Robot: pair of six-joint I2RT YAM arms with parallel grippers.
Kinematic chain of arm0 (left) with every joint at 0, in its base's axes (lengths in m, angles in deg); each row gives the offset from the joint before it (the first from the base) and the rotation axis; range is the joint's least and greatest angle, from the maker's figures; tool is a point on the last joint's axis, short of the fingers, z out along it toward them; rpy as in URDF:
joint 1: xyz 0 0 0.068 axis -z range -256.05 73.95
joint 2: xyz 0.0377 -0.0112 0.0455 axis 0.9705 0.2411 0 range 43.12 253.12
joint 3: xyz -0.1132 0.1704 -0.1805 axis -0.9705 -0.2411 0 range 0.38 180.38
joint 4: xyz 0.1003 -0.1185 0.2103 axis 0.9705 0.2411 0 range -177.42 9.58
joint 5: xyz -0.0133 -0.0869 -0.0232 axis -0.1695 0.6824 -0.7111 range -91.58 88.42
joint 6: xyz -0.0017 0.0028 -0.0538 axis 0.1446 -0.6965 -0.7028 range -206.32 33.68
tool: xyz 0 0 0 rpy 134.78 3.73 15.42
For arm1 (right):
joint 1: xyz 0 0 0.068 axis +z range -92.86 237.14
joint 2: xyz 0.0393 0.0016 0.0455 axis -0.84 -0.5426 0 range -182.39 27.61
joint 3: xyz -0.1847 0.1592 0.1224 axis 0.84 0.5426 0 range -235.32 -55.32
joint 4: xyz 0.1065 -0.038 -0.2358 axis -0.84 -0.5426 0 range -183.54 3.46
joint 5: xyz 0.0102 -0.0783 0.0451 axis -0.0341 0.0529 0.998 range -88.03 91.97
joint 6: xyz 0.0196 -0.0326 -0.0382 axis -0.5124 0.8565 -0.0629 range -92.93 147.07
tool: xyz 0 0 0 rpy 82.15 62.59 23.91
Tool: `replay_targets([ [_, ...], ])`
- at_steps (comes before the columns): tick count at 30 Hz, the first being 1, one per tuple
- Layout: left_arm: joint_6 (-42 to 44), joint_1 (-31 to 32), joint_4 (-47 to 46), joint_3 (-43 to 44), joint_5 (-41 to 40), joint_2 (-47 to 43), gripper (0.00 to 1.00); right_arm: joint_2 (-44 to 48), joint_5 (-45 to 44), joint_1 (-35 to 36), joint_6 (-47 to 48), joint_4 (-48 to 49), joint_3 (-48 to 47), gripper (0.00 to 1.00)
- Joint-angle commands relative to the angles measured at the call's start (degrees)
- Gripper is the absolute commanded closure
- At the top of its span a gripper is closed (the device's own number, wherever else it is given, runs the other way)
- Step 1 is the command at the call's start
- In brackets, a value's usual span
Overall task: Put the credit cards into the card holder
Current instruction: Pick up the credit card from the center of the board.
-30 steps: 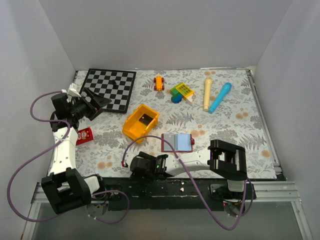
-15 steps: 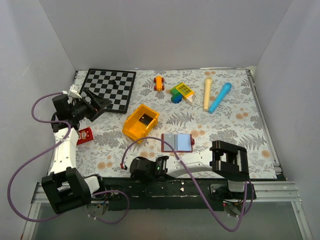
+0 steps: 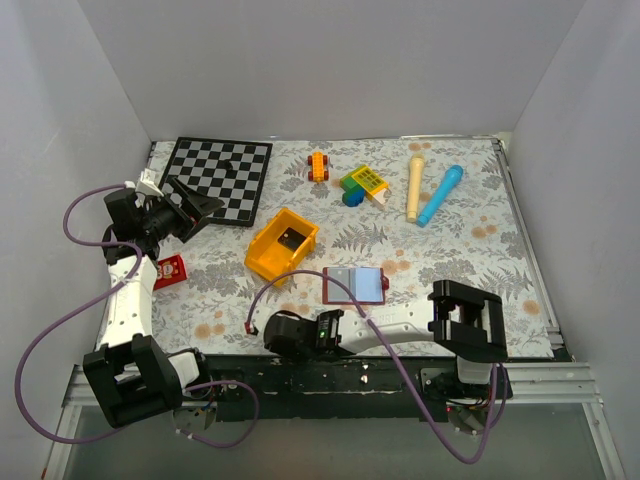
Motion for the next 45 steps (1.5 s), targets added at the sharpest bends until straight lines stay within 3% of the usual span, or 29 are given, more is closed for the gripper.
replay_targets([
  [1, 0.09, -0.08, -0.79, -0.14, 0.95, -0.12, 0.12, 2.69, -2.43, -0.63, -0.47, -1.77, 0.18, 0.6],
  [24, -0.43, -0.08, -1.23, 0.3, 1.22, 0.23, 0.12, 8.58, -1.03, -6.87, -2.14, -1.07, 1.94, 0.9],
  [27, -0.35, -0.08, -1.23, 0.21, 1.3, 0.06, 0.12, 8.41, -0.5, -7.49, -2.14, -0.72, 2.2, 0.99],
  [45, 0.44, -0.08, -0.88, 0.03, 1.39, -0.12, 0.12, 6.65, 2.75, -9.25, -3.37, 0.07, 2.82, 0.99],
])
